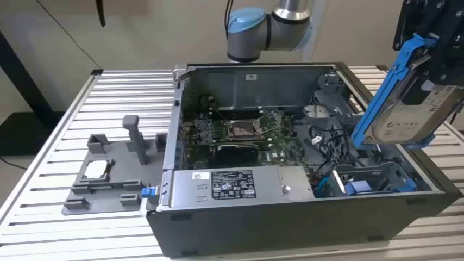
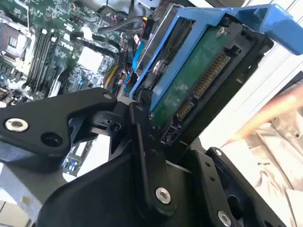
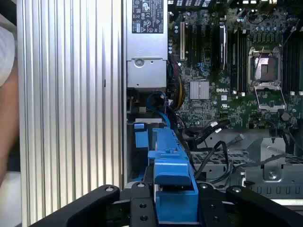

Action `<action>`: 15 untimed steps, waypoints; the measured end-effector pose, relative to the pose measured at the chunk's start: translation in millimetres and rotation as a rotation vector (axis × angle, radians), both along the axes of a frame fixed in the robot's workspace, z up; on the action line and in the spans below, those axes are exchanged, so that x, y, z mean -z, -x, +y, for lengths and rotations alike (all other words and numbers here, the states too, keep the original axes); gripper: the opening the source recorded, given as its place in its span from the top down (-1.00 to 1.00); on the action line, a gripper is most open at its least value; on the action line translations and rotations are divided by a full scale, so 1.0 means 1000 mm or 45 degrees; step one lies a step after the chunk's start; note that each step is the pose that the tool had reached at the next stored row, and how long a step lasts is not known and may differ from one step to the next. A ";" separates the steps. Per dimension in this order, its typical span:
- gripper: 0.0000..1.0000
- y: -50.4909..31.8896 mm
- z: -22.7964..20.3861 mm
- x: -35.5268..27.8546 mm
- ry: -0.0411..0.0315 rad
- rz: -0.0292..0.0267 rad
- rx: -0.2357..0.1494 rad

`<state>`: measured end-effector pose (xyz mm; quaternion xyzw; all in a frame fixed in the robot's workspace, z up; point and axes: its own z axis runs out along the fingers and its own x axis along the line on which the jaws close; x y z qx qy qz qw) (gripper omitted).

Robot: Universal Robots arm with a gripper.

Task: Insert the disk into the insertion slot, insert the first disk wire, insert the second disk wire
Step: 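Insert the disk into the insertion slot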

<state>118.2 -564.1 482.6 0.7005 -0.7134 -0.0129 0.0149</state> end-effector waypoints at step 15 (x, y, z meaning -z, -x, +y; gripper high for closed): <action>0.35 -0.0001 -0.0007 0.0037 0.0014 0.0000 0.000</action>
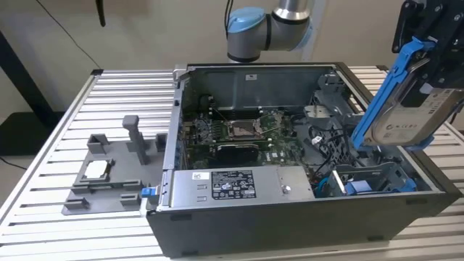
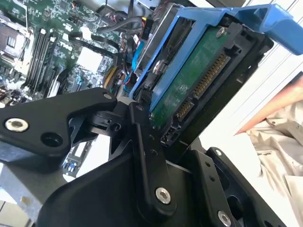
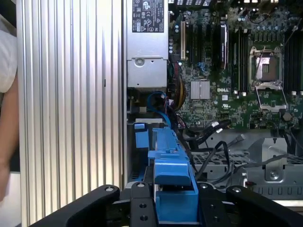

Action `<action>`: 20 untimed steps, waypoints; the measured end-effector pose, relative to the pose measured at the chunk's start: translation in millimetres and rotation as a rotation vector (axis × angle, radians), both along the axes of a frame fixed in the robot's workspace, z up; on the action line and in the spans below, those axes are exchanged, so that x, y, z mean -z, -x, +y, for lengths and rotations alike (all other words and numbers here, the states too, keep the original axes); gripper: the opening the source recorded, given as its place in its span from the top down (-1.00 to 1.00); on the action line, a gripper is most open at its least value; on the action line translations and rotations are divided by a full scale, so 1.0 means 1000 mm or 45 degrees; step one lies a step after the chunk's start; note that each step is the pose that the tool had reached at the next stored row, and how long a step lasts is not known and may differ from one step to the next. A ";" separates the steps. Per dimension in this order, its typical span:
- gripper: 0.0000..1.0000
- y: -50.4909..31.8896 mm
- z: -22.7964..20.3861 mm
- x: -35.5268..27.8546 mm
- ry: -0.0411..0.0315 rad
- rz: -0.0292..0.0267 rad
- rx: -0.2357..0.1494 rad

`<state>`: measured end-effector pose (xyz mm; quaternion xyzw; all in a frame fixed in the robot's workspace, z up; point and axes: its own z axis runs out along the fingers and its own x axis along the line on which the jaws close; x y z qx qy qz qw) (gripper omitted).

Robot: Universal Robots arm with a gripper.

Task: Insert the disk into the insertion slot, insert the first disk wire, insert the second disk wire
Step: 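Insert the disk into the insertion slot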

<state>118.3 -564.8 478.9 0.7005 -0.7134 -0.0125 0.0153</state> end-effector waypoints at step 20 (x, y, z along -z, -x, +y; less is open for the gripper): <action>0.35 -0.0001 -0.0025 0.0278 0.0003 -0.0020 -0.001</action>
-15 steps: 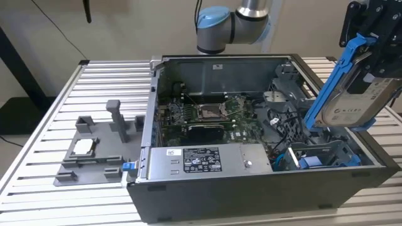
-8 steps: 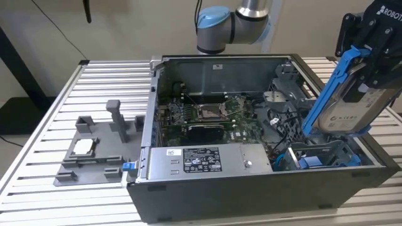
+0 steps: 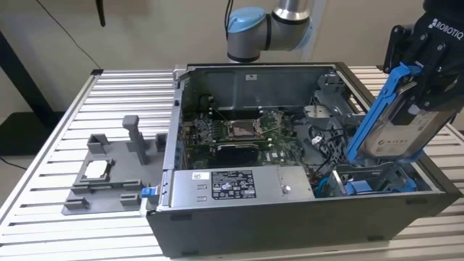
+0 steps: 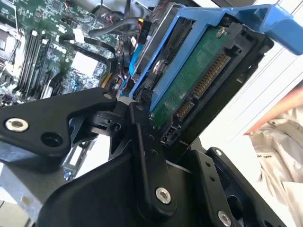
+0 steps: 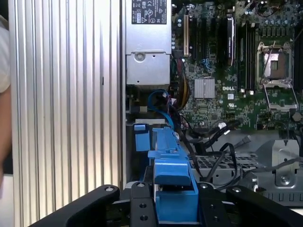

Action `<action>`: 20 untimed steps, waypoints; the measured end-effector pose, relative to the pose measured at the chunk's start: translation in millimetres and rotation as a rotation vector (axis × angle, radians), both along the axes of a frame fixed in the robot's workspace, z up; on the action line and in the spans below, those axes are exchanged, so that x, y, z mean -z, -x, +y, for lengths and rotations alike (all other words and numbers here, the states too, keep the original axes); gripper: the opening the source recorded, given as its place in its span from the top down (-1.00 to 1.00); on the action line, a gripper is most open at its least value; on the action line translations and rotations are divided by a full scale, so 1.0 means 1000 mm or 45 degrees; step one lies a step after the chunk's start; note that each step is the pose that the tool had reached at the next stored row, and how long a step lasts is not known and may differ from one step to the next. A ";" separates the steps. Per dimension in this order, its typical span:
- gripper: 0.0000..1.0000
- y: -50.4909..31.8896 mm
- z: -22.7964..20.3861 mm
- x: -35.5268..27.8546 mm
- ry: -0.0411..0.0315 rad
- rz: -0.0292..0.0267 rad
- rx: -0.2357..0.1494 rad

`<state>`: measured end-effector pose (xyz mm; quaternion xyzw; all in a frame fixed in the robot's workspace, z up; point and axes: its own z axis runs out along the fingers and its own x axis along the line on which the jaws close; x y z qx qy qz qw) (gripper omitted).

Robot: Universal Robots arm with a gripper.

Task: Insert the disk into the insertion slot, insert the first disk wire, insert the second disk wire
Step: 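Insert the disk into the insertion slot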

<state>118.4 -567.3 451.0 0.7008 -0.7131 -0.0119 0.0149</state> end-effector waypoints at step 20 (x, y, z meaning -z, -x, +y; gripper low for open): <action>0.35 0.0000 -0.0001 0.0319 -0.0001 -0.0004 -0.019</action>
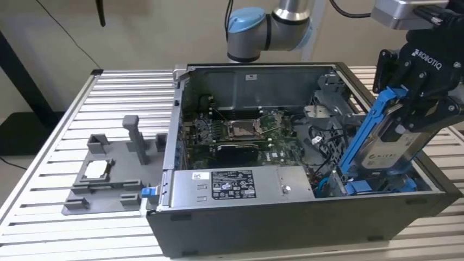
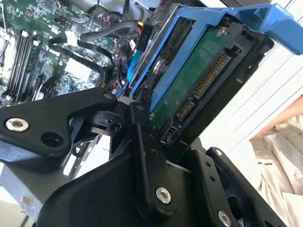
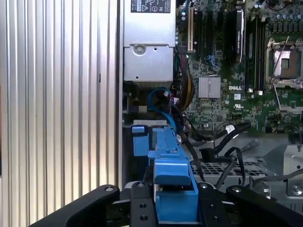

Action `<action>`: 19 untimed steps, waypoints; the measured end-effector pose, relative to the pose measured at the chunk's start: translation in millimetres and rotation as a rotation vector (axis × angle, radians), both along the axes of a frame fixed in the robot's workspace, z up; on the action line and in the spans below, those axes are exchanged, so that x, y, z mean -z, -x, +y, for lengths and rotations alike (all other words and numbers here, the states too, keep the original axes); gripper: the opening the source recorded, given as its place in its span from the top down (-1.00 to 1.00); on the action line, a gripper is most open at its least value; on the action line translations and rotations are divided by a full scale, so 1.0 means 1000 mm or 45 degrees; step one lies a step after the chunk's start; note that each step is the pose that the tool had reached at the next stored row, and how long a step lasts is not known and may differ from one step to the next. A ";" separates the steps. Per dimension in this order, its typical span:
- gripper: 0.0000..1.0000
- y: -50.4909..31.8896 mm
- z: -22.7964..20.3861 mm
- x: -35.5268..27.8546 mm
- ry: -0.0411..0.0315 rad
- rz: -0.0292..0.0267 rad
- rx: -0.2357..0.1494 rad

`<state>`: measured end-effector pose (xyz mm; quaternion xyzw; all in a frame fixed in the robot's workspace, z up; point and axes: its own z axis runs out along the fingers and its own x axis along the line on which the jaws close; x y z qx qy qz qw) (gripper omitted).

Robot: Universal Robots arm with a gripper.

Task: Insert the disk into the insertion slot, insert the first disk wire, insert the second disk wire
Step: 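Insert the disk into the insertion slot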

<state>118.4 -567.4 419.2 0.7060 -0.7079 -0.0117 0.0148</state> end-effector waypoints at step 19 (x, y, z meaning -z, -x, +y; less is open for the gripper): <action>0.35 0.0000 0.0000 0.0329 0.0001 -0.0012 0.000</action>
